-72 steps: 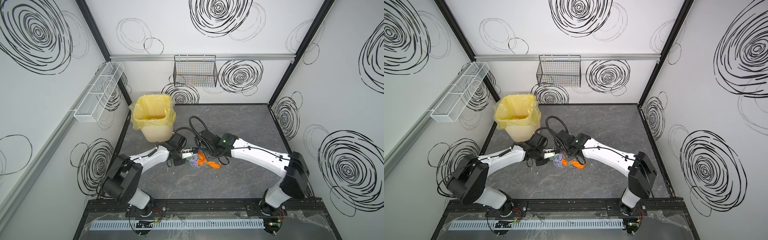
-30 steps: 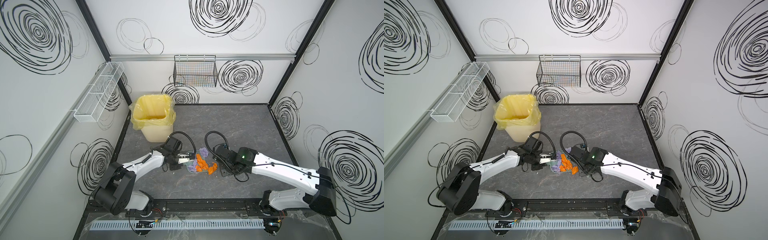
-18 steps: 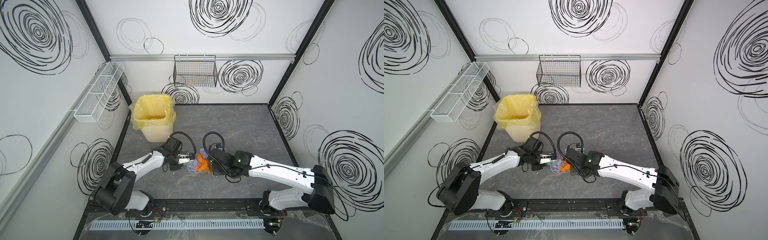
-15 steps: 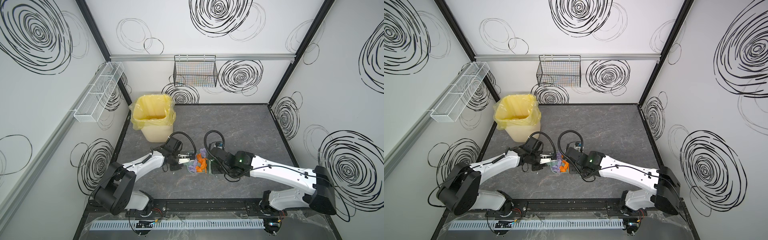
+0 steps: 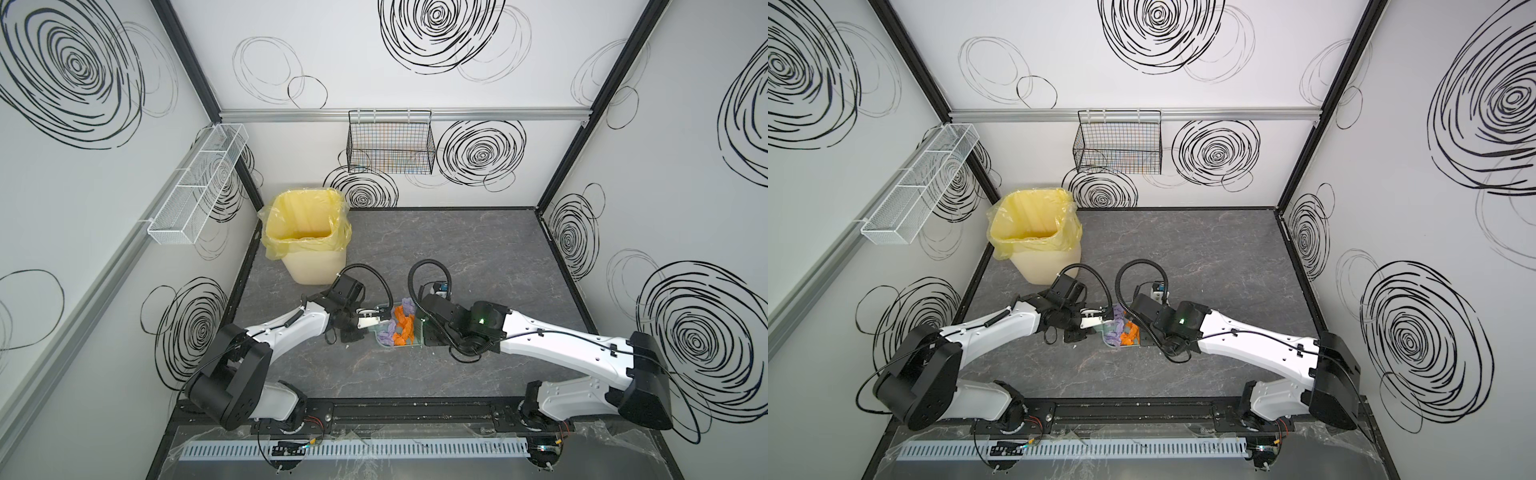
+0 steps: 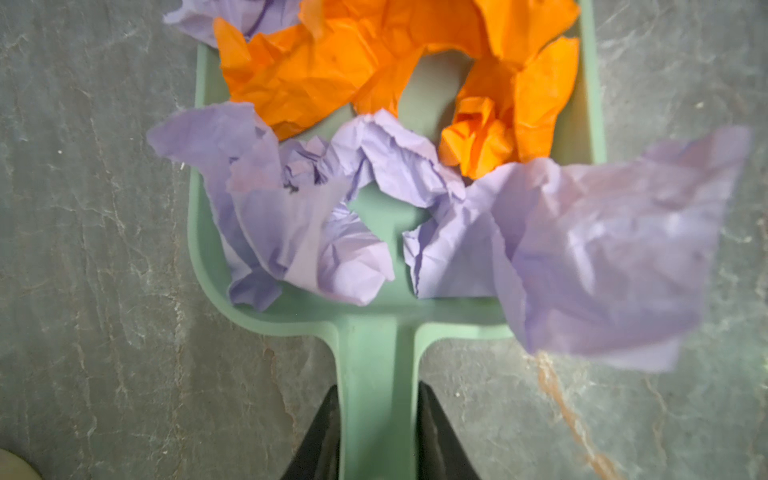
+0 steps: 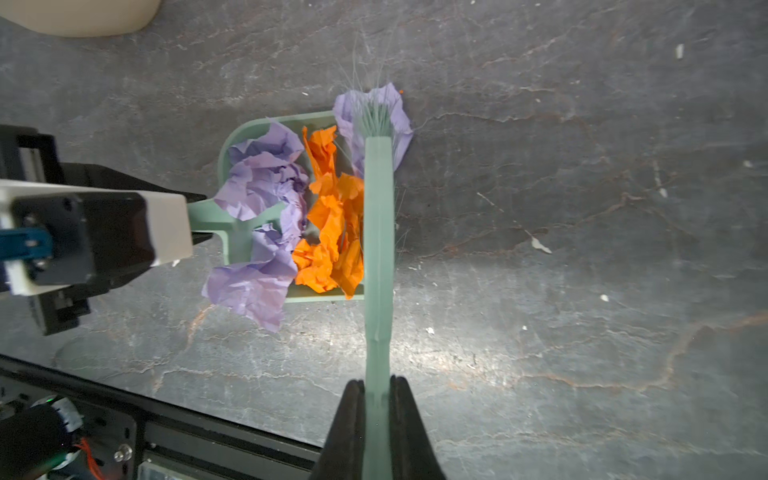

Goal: Sweep away the paper scraps from the table
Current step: 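Sweep the brush again with the right gripper, pushing stray scraps into the dustpan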

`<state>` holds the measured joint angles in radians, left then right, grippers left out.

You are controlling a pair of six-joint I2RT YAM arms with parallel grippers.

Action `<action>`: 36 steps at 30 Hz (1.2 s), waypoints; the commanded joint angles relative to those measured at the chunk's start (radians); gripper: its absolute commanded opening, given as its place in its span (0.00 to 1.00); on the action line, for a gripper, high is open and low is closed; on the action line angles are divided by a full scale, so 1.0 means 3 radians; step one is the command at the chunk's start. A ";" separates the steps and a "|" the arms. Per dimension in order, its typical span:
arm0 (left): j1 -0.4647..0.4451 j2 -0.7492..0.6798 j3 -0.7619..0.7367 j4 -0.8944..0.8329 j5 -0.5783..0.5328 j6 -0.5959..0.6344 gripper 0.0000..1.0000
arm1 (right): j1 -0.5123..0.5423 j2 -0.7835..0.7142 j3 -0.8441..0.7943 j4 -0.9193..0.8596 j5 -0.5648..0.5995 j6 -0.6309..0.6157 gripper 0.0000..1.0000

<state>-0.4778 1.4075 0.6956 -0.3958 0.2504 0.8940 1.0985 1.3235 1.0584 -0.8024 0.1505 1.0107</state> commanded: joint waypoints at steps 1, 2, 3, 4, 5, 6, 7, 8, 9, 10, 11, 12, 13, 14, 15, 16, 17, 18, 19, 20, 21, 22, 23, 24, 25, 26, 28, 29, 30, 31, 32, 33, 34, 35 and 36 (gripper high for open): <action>-0.0023 0.0013 -0.0023 -0.0066 0.0090 -0.0014 0.00 | 0.0020 0.0046 0.0160 -0.0364 0.0260 0.0069 0.00; -0.0025 0.0013 -0.0018 -0.0069 0.0086 -0.0014 0.00 | 0.0019 0.0070 0.0176 -0.0390 0.0265 0.0067 0.00; -0.0021 0.0014 -0.0010 -0.0066 0.0086 -0.0012 0.00 | 0.0024 0.0091 0.0191 -0.0404 0.0260 0.0062 0.00; -0.0019 0.0014 -0.0003 -0.0070 0.0088 -0.0017 0.00 | 0.0027 0.0116 0.0207 -0.0421 0.0268 0.0057 0.00; -0.0020 0.0013 0.0002 -0.0072 0.0090 -0.0018 0.00 | 0.0029 0.0148 0.0227 -0.0457 0.0297 0.0058 0.00; -0.0019 0.0015 0.0003 -0.0072 0.0089 -0.0018 0.00 | 0.0033 0.0179 0.0251 -0.0518 0.0344 0.0064 0.00; -0.0018 0.0013 0.0003 -0.0073 0.0088 -0.0019 0.00 | 0.0035 0.0210 0.0285 -0.0604 0.0403 0.0084 0.00; -0.0018 0.0011 -0.0002 -0.0074 0.0087 -0.0020 0.00 | 0.0035 0.0246 0.0314 -0.0683 0.0462 0.0106 0.00; -0.0018 0.0006 -0.0012 -0.0072 0.0091 -0.0019 0.00 | 0.0035 0.0281 0.0355 -0.0774 0.0524 0.0122 0.00; -0.0016 0.0003 -0.0022 -0.0072 0.0089 -0.0019 0.00 | 0.0030 0.0305 0.0400 -0.0855 0.0579 0.0124 0.00; -0.0014 -0.0001 -0.0028 -0.0067 0.0088 -0.0021 0.00 | 0.0028 0.0322 0.0443 -0.0899 0.0623 0.0116 0.00; -0.0011 -0.0001 -0.0038 -0.0062 0.0090 -0.0014 0.00 | 0.0017 0.0353 0.0489 -0.0949 0.0681 0.0083 0.00; -0.0005 -0.0003 -0.0043 -0.0056 0.0089 -0.0013 0.00 | 0.0005 0.0391 0.0543 -0.0995 0.0739 0.0042 0.00; 0.0002 -0.0002 -0.0043 -0.0056 0.0091 -0.0011 0.00 | -0.0017 0.0420 0.0590 -0.1037 0.0802 0.0008 0.00; 0.0004 -0.0002 -0.0043 -0.0056 0.0099 -0.0012 0.00 | -0.0046 0.0467 0.0641 -0.1071 0.0872 -0.0048 0.00; 0.0011 -0.0001 -0.0043 -0.0056 0.0101 -0.0014 0.00 | -0.0090 0.0518 0.0684 -0.1078 0.0915 -0.0144 0.00; 0.0013 -0.0005 -0.0048 -0.0052 0.0105 -0.0014 0.00 | -0.0145 0.0564 0.0728 -0.1076 0.0930 -0.0240 0.00; 0.0023 -0.0008 -0.0048 -0.0051 0.0114 -0.0019 0.00 | -0.0221 0.0623 0.0786 -0.1061 0.0916 -0.0358 0.00; 0.0028 -0.0014 -0.0048 -0.0050 0.0119 -0.0024 0.00 | -0.0288 0.0679 0.0838 -0.1033 0.0892 -0.0469 0.00; 0.0031 -0.0018 -0.0048 -0.0046 0.0127 -0.0024 0.00 | -0.0342 0.0714 0.0869 -0.0987 0.0876 -0.0561 0.00; 0.0040 -0.0019 -0.0053 -0.0047 0.0131 -0.0028 0.00 | -0.0402 0.0754 0.0902 -0.0946 0.0864 -0.0649 0.00; 0.0047 -0.0023 -0.0054 -0.0044 0.0132 -0.0029 0.00 | -0.0454 0.0795 0.0948 -0.0916 0.0866 -0.0722 0.00; 0.0054 -0.0021 -0.0054 -0.0041 0.0136 -0.0030 0.00 | -0.0499 0.0821 0.0972 -0.0877 0.0864 -0.0791 0.00; 0.0060 -0.0023 -0.0053 -0.0033 0.0137 -0.0035 0.00 | -0.0556 0.0846 0.0987 -0.0808 0.0857 -0.0869 0.00; 0.0073 -0.0022 -0.0055 -0.0027 0.0142 -0.0033 0.00 | -0.0620 0.0862 0.0995 -0.0721 0.0837 -0.0966 0.00; 0.0083 -0.0023 -0.0056 -0.0018 0.0142 -0.0034 0.00 | -0.0667 0.0874 0.0988 -0.0623 0.0816 -0.1055 0.00; 0.0098 -0.0003 -0.0057 0.0001 0.0138 -0.0040 0.00 | -0.0765 0.0890 0.0937 -0.0369 0.0731 -0.1213 0.00; 0.0102 0.0002 -0.0058 0.0009 0.0137 -0.0045 0.00 | -0.0794 0.0898 0.0915 -0.0275 0.0696 -0.1256 0.00; 0.0103 0.0015 -0.0059 0.0018 0.0137 -0.0049 0.00 | -0.0814 0.0909 0.0889 -0.0161 0.0639 -0.1293 0.00; 0.0113 0.0018 -0.0063 0.0036 0.0132 -0.0053 0.00 | -0.0819 0.0922 0.0875 -0.0069 0.0561 -0.1332 0.00; 0.0115 0.0020 -0.0064 0.0048 0.0127 -0.0055 0.00 | -0.0819 0.0935 0.0875 -0.0012 0.0498 -0.1348 0.00; 0.0127 0.0029 -0.0064 0.0054 0.0128 -0.0060 0.00 | -0.0820 0.0961 0.0883 0.0026 0.0425 -0.1349 0.00; 0.0133 0.0036 -0.0061 0.0056 0.0127 -0.0059 0.00 | -0.0819 0.0989 0.0897 0.0048 0.0356 -0.1349 0.00; 0.0139 0.0041 -0.0055 0.0056 0.0131 -0.0060 0.00 | -0.0815 0.1012 0.0901 0.0064 0.0309 -0.1351 0.00; 0.0143 0.0049 -0.0051 0.0059 0.0132 -0.0065 0.00 | -0.0807 0.1046 0.0915 0.0068 0.0261 -0.1355 0.00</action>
<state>-0.4465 1.4090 0.6918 -0.3904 0.2733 0.8845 0.8501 1.6115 1.3254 -0.8371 0.2764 0.6331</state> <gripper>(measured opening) 0.281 0.105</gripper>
